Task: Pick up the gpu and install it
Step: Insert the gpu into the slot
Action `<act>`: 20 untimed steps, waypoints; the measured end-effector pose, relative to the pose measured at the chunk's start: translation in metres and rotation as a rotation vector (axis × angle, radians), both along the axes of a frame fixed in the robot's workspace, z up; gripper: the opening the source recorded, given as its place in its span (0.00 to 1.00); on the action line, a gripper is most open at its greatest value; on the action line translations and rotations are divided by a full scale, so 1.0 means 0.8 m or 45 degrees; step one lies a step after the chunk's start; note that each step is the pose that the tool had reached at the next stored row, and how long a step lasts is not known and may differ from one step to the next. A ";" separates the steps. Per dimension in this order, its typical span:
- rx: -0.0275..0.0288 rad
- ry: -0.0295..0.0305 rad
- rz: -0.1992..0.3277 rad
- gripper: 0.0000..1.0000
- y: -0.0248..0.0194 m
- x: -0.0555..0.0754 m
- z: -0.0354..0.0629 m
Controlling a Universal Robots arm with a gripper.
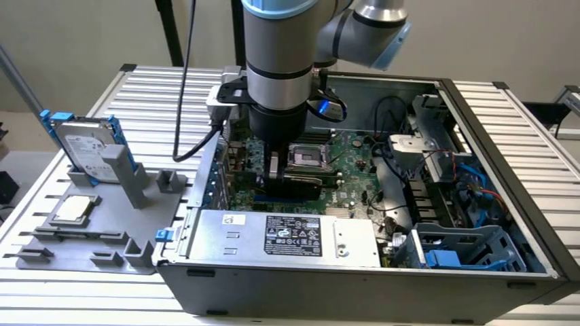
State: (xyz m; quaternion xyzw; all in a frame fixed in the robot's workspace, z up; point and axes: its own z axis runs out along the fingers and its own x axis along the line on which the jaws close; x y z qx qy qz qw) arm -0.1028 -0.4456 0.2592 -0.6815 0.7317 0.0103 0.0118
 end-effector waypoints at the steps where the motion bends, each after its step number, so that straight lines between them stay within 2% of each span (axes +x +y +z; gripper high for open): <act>1: 0.0000 0.0000 0.000 0.27 0.0007 0.000 0.000; 13: -0.0036 0.0002 0.000 0.27 0.0014 0.000 -0.002; 20: -0.0082 0.0017 0.000 0.27 0.0013 0.000 -0.004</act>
